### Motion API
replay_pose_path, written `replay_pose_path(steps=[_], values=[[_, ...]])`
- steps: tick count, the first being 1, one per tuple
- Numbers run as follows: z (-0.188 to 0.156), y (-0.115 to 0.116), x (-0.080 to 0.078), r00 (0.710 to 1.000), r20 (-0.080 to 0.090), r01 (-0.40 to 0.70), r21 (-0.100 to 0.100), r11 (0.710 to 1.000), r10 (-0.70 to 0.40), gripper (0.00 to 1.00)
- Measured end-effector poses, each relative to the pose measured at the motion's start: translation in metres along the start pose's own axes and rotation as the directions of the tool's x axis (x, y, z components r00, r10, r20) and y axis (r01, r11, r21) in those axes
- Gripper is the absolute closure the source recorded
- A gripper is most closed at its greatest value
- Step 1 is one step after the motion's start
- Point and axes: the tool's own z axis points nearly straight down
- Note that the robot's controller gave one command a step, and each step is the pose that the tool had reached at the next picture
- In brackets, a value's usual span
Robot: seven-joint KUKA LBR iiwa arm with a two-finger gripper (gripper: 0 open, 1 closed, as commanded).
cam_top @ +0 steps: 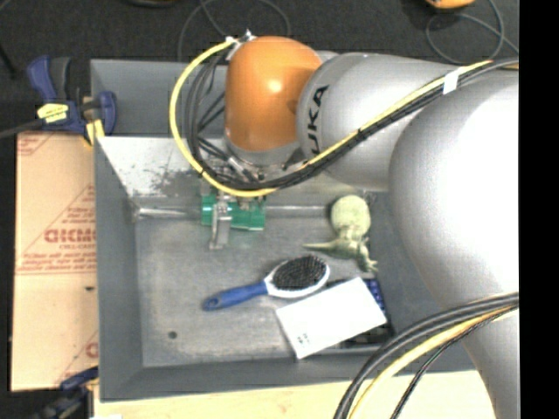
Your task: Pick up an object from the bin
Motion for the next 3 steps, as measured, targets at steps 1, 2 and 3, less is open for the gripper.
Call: replay_pose_path(steps=[1,2,3], values=[[-0.005,-0.001,0.0,1.0,0.004,-0.003,0.0,1.0,0.003,0.0],[0.02,-0.044,0.002,0.985,0.006,-0.17,-0.001,0.985,0.17,0.0],[0.026,-0.053,0.0,0.978,0.008,-0.208,-0.002,0.978,0.208,0.0]])
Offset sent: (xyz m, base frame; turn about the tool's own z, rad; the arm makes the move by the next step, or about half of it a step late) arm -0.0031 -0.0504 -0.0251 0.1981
